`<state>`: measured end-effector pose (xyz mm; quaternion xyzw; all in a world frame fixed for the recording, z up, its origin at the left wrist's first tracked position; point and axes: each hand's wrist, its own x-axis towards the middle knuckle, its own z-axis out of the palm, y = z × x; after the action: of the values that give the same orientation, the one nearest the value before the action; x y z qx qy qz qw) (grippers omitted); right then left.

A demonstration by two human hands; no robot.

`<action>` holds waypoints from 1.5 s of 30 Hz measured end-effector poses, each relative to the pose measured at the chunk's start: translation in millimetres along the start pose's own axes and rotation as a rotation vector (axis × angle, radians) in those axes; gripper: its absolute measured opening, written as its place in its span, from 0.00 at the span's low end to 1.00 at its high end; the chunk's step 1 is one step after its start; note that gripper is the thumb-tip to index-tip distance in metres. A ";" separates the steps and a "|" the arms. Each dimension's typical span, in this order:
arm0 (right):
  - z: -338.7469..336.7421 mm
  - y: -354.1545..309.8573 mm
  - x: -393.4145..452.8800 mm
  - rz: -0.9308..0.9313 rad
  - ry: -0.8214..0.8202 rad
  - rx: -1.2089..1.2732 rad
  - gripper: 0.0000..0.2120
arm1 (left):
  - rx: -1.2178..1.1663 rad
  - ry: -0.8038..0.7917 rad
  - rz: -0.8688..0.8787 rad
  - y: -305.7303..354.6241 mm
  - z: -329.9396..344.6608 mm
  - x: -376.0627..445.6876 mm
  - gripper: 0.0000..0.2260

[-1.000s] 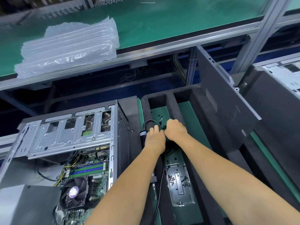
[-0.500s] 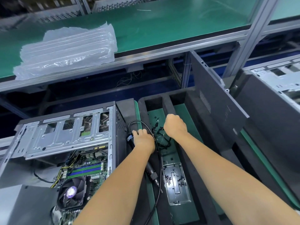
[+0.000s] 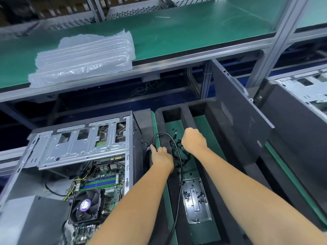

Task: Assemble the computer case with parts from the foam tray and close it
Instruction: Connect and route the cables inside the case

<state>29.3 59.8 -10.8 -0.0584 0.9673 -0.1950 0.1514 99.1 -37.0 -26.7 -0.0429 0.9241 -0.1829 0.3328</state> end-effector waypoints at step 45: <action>-62.2 -9.6 -13.7 -0.292 0.420 0.467 0.16 | -1.454 0.369 -0.096 -8.4 -35.1 -20.3 0.16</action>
<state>23.1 75.7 51.3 -0.1187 0.8880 -0.4384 -0.0713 92.4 -29.8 13.5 -0.2610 0.8498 0.4551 0.0519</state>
